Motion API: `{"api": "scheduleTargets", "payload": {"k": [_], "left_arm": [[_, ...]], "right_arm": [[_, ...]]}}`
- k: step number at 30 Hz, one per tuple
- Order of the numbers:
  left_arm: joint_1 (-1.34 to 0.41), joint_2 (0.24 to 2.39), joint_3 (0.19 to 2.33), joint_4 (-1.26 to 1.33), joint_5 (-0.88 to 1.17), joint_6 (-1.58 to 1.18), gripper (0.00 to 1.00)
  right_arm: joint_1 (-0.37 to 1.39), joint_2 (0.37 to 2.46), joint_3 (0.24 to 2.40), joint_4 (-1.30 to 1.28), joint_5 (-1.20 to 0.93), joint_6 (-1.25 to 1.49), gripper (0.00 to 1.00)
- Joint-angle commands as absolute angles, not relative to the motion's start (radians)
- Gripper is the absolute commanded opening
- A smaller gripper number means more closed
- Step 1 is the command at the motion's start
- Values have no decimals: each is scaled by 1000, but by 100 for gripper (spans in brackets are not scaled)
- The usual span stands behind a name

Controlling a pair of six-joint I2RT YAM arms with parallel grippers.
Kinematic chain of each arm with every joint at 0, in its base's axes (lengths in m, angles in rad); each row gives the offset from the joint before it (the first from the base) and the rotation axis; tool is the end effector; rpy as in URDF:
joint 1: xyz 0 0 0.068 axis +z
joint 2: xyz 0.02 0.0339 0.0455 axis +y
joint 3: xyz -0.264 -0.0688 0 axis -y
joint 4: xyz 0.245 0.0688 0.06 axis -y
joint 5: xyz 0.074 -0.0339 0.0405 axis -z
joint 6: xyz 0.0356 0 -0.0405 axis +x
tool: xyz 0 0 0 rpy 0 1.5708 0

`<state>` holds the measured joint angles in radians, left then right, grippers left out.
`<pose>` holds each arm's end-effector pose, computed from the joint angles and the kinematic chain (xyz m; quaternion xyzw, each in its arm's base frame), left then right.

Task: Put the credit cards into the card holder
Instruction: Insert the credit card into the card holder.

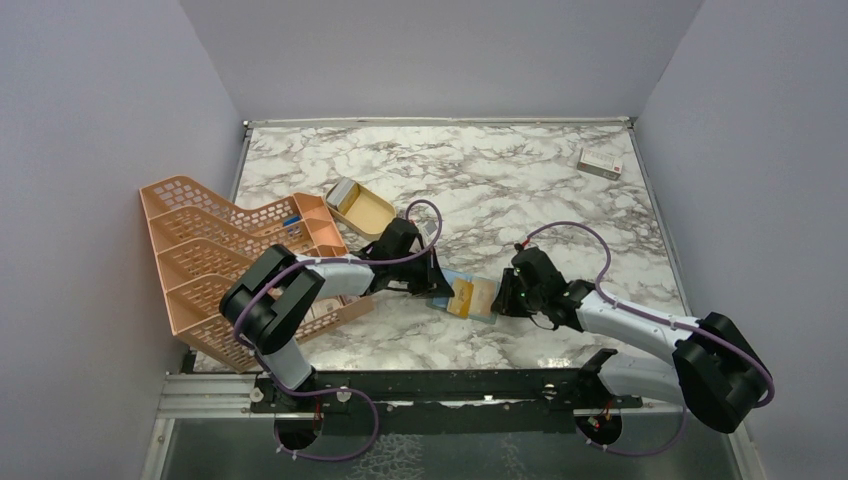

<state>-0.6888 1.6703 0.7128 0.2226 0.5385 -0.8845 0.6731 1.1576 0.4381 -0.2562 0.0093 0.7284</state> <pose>0.2307 -0.2136 0.1403 0.0214 0.8873 -0.4487 0.1042 0.1560 0.1240 0.1482 0.0278 0.9556 0.1856 0.2270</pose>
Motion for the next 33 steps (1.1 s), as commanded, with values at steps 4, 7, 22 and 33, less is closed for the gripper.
{"api": "scheduleTargets", "payload": {"k": [4, 7, 22, 33], "left_arm": [[-693, 1695, 737, 233, 520, -893, 0], [-693, 1695, 735, 250, 522, -906, 0], [-694, 1726, 754, 222, 497, -949, 0], [-697, 1752, 806, 187, 482, -906, 0]], "right_arm": [[678, 1135, 443, -279, -2, 727, 22], [678, 1135, 446, -278, -3, 731, 23], [678, 1135, 446, -275, -3, 735, 23], [678, 1119, 449, -291, -3, 738, 23]]}}
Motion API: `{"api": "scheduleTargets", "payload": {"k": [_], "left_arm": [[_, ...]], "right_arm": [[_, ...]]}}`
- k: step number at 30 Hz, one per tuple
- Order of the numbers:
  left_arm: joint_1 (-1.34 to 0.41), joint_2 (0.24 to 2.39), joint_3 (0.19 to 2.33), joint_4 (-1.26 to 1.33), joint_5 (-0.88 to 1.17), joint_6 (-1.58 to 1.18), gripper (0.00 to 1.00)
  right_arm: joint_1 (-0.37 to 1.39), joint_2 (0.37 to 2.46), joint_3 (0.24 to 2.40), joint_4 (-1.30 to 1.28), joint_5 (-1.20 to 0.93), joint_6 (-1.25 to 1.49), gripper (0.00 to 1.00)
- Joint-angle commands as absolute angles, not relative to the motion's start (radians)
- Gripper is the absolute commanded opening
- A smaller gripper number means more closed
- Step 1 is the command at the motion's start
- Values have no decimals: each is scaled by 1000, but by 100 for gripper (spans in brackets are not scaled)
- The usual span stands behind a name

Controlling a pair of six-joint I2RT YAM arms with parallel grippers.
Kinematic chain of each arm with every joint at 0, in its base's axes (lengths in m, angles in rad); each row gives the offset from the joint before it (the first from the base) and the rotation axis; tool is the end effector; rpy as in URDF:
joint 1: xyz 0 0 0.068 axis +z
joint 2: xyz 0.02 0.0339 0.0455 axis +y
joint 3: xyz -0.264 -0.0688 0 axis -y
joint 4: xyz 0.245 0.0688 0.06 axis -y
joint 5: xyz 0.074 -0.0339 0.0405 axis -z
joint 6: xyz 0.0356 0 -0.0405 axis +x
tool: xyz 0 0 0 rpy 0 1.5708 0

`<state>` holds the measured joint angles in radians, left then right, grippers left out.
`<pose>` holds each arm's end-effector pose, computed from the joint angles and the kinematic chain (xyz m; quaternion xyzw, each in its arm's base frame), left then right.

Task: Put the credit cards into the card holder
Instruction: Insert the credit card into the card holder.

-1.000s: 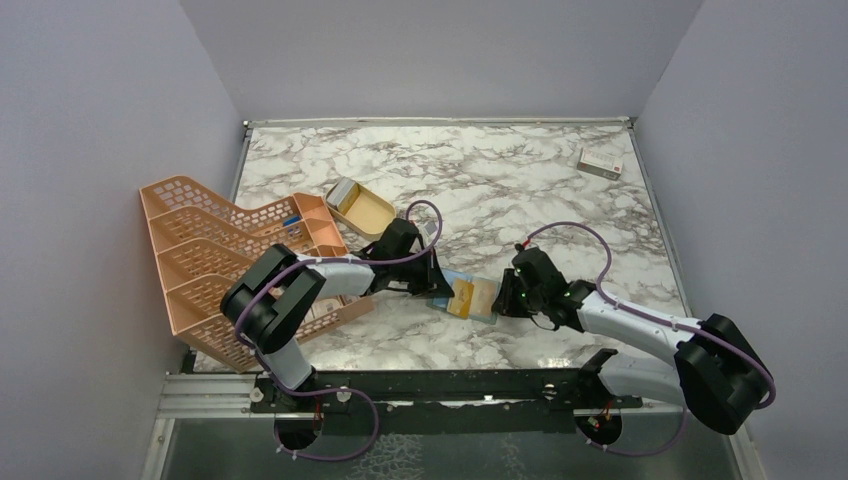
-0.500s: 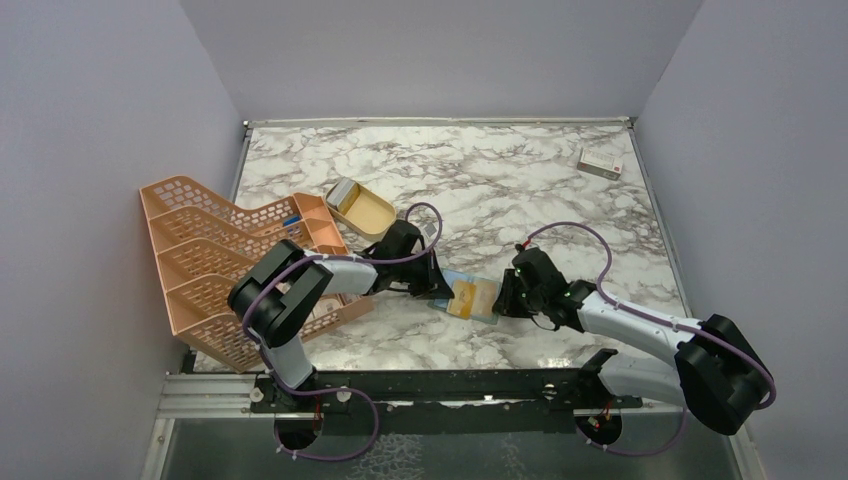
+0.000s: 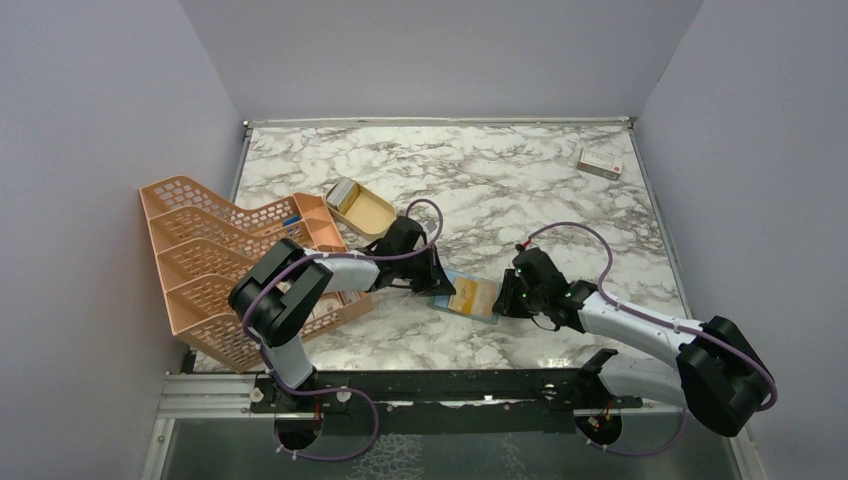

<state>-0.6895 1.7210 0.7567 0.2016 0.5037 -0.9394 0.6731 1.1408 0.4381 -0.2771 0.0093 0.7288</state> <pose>0.2394 -0.2197 0.1348 -0.0138 0.8957 -0.4342 0.0946 0.1540 0.1224 0.1499 0.0280 0.9562 0.1844 0.2254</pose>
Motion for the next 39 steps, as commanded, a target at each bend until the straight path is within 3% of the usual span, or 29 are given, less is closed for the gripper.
{"api": "scheduleTargets", "payload": {"k": [1, 14, 24, 39], "left_arm": [[-698, 1758, 814, 182, 487, -896, 0], [-701, 1765, 808, 185, 538, -821, 0], [-701, 1762, 863, 45, 539, -692, 0], [-704, 1792, 841, 170, 549, -831, 0]], "right_arm": [[678, 1118, 451, -293, -3, 738, 23], [678, 1111, 457, -290, -6, 744, 25], [677, 1112, 458, -295, 2, 743, 25], [678, 1112, 471, -296, 0, 758, 25]]}}
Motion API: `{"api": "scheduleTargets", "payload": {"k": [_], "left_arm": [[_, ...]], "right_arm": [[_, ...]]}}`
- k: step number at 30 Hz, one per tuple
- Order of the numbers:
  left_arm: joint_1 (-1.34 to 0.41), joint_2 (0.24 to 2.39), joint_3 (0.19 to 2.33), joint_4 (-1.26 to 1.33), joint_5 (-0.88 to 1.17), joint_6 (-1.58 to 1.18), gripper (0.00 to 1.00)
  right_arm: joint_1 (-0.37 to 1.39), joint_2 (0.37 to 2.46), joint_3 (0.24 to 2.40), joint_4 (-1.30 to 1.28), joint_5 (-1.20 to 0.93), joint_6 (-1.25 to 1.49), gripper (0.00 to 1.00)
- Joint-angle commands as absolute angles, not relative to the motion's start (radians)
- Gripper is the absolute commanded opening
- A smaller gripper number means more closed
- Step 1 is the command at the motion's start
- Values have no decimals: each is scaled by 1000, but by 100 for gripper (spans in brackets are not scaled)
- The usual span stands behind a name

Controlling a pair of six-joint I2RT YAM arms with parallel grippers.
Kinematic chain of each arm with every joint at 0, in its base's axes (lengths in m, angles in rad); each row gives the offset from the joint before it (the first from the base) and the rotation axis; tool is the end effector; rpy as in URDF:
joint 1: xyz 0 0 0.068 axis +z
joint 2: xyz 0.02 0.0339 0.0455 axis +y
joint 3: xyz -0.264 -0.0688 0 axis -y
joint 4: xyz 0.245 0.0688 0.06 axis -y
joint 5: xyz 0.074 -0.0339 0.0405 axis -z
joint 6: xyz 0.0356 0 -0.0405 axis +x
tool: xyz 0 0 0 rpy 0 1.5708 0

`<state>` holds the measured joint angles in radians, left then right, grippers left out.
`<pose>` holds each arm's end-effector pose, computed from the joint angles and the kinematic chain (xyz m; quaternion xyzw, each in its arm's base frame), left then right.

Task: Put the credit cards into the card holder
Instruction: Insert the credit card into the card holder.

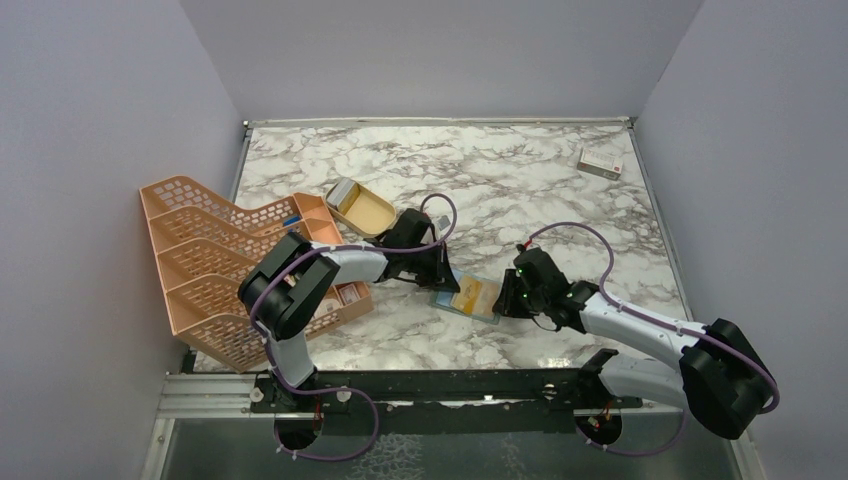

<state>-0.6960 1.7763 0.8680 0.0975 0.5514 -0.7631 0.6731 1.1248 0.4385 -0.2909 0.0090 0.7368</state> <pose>0.2518 -0.2347 0.1401 0.0709 0.8965 -0.4264 0.0976 0.1527 0.1213 0.1520 0.0318 0.9557 0.1862 0.2255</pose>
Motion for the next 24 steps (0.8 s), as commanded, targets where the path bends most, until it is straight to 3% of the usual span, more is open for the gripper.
{"api": "scheduleTargets", "payload": {"k": [1, 24], "left_arm": [[-704, 1791, 831, 181, 541, -840, 0], [-711, 1775, 774, 272, 456, -872, 0]], "right_arm": [[678, 1111, 474, -297, -1, 762, 25], [678, 1143, 413, -245, -16, 824, 24]]}}
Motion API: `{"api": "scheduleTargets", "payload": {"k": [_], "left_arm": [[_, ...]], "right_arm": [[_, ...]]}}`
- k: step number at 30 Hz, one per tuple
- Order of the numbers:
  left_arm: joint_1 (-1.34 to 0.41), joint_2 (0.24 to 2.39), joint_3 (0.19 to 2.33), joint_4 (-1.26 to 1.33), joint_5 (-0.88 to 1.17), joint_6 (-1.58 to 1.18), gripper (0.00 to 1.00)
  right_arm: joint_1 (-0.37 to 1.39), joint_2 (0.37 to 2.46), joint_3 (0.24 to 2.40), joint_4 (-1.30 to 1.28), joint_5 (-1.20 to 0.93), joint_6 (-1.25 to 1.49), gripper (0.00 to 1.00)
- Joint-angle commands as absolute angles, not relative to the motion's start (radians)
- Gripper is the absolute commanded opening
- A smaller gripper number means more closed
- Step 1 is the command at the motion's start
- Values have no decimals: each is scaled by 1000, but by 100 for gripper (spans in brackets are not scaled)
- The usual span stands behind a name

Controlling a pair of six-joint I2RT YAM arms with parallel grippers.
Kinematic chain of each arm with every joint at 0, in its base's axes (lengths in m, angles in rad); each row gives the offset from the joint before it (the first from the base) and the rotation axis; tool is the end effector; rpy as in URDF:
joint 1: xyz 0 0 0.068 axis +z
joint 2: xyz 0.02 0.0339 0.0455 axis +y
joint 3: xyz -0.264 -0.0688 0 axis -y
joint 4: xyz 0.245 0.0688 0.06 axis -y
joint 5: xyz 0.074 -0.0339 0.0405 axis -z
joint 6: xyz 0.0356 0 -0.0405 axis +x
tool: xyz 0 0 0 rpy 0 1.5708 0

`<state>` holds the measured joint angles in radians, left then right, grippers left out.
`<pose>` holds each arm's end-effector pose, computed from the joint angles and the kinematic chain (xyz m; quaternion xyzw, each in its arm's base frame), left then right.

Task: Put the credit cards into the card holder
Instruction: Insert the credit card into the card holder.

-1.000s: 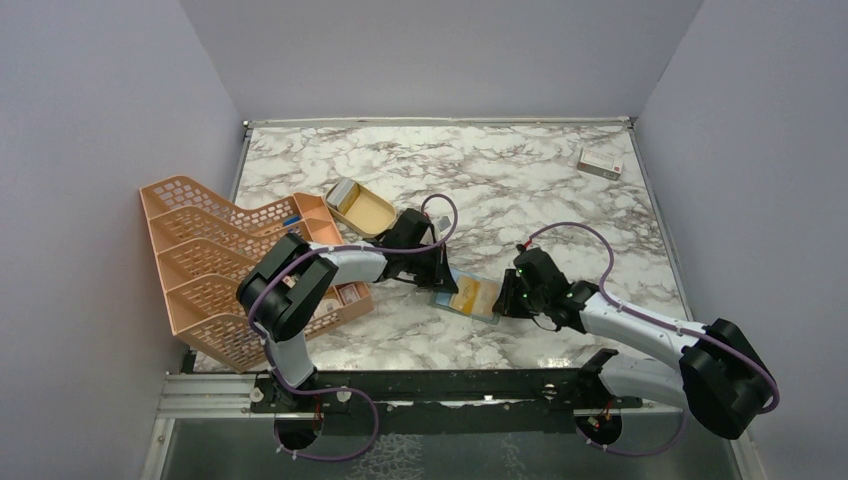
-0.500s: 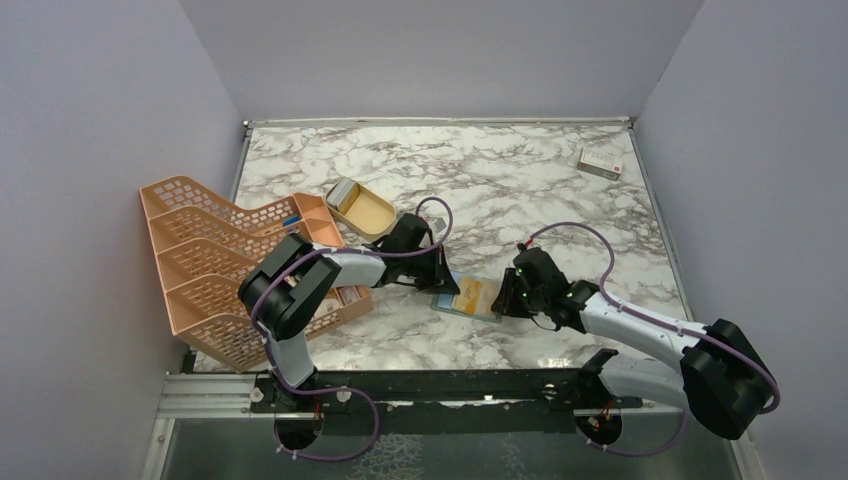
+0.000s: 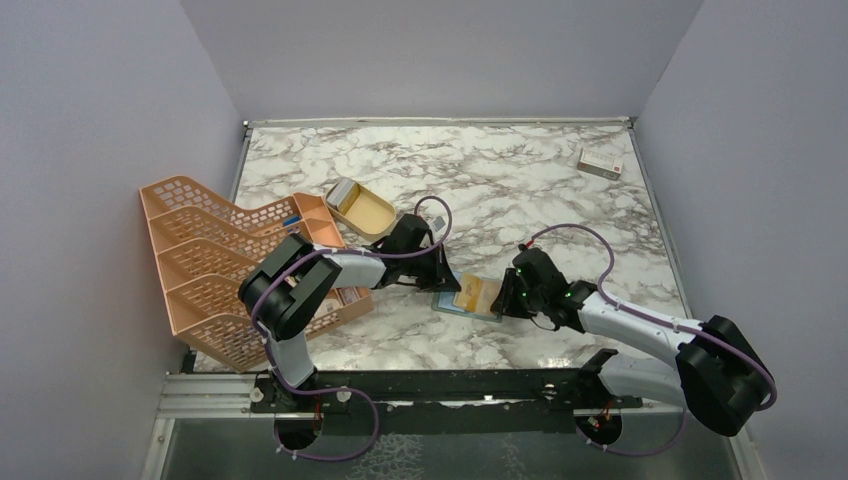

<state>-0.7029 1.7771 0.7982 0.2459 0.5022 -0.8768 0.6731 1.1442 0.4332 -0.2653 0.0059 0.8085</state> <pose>0.2474 -0.2321 0.1317 0.0238 0.8903 -0.4396 0.1161 0.1541 0.1226 0.1486 0.0655 0.9539 0.1956 0.2180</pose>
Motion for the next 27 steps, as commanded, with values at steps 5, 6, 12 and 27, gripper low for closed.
{"api": "scheduleTargets", "payload": {"k": [5, 6, 12, 27], "left_arm": [[-725, 1772, 759, 294, 446, -878, 0], [-728, 1770, 752, 304, 444, -880, 0], [-743, 1759, 740, 337, 421, -858, 0], [-790, 1752, 722, 415, 393, -933, 0]], "right_arm": [[678, 1143, 411, -238, -21, 831, 24], [678, 1144, 411, -237, -22, 831, 24], [678, 1143, 408, -232, -32, 833, 24], [678, 1130, 422, -233, -37, 841, 25]]}}
